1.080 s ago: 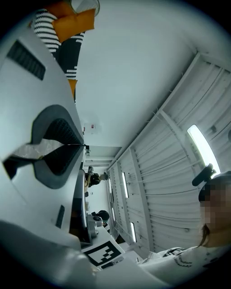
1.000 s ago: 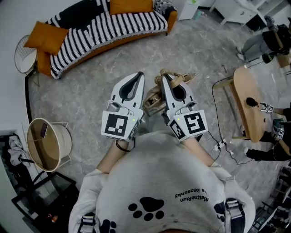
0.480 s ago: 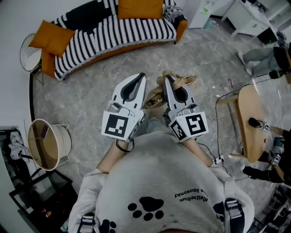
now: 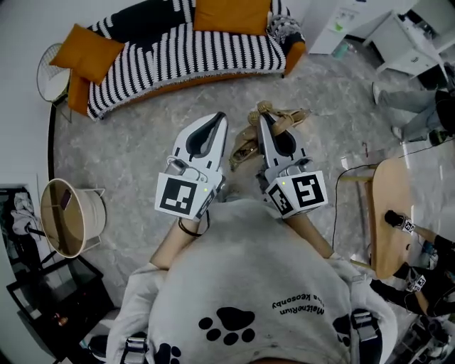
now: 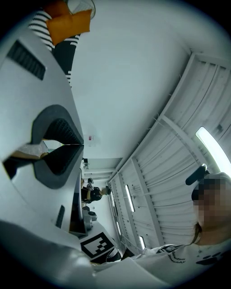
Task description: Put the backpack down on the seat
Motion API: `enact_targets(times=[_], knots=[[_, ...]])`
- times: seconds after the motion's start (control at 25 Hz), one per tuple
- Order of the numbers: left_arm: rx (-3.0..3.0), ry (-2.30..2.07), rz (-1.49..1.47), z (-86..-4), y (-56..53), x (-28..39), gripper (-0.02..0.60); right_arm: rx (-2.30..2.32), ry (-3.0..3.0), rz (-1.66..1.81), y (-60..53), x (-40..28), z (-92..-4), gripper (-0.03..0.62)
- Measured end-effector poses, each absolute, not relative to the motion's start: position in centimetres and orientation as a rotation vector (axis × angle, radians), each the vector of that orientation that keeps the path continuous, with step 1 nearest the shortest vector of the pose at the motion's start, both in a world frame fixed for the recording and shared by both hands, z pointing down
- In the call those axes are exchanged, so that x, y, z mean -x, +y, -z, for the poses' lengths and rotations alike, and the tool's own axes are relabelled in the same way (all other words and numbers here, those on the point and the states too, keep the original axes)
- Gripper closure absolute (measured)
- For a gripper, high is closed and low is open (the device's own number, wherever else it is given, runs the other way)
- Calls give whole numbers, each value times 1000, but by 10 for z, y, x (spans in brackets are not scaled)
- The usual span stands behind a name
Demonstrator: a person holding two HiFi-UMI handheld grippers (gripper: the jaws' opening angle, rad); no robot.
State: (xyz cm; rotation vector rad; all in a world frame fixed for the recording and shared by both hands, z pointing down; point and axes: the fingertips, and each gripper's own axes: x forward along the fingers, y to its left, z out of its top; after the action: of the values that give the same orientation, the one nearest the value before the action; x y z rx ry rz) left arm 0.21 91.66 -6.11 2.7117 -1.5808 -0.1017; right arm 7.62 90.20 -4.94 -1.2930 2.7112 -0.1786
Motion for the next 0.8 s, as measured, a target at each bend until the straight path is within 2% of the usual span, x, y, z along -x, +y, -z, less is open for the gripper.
enact_targets(times=[0.8], knots=[[-2661, -1546, 125, 38, 825, 24, 561, 1377, 2675, 301, 821, -81, 26, 562]])
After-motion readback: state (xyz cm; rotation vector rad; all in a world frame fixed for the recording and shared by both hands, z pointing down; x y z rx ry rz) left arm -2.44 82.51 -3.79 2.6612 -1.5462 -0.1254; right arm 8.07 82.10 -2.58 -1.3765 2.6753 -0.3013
